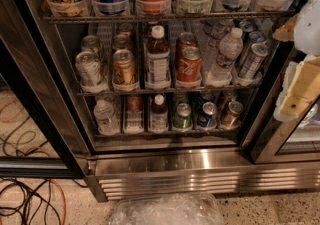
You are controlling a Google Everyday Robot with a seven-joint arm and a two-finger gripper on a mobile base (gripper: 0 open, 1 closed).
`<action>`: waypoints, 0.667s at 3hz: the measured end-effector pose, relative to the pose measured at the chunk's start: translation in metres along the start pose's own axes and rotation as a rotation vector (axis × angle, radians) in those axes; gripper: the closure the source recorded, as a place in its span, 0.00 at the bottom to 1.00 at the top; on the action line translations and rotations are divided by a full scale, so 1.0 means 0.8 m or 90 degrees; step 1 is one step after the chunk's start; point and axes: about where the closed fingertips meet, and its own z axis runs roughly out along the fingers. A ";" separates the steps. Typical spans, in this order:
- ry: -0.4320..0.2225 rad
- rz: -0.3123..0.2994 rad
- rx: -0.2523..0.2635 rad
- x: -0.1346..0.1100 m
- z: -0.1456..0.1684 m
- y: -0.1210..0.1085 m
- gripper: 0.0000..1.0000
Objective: Pick pepsi can from top shelf of fridge
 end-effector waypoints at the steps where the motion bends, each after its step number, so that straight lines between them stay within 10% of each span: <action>1: 0.000 0.000 0.000 0.000 0.000 0.000 0.00; 2: -0.016 0.002 0.001 0.001 -0.005 0.000 0.00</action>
Offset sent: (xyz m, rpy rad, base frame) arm -0.0044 -0.0054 0.0032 0.0529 0.0068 0.0059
